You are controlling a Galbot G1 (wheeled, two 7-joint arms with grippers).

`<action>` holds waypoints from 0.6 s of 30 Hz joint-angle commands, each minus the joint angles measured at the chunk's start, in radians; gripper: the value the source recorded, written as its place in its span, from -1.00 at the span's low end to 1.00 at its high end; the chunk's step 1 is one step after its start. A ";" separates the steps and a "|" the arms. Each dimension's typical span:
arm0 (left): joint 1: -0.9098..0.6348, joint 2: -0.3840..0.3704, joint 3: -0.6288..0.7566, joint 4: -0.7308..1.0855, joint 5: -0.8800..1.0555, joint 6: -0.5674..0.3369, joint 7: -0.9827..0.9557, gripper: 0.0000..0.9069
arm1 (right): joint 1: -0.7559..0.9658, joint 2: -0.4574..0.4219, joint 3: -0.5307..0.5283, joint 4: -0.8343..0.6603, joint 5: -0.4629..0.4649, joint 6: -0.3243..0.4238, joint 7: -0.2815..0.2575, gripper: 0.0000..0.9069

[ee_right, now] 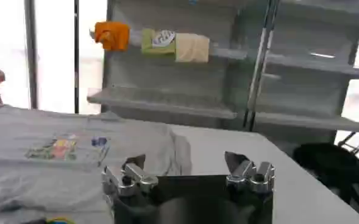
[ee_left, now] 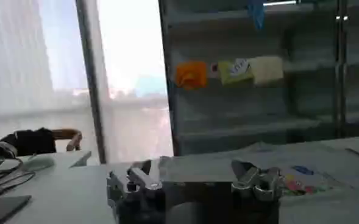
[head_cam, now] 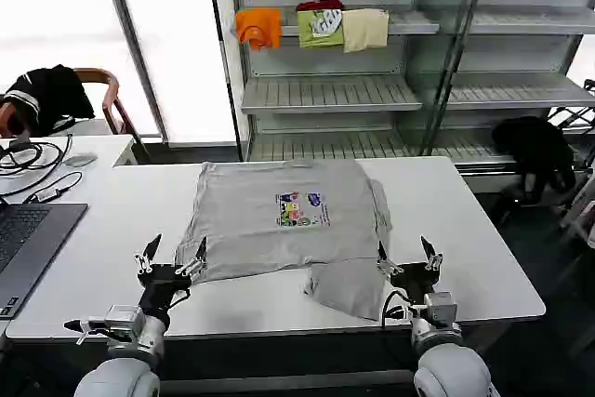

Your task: Fold and organize the clothes.

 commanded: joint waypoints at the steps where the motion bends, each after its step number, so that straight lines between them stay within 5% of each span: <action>1: -0.007 0.036 -0.001 0.018 -0.058 0.091 0.015 1.00 | -0.059 0.003 -0.014 0.030 0.004 -0.050 0.040 1.00; 18: 0.028 0.113 -0.027 0.077 -0.131 0.144 0.019 1.00 | -0.135 0.066 -0.087 0.047 -0.025 -0.094 0.086 1.00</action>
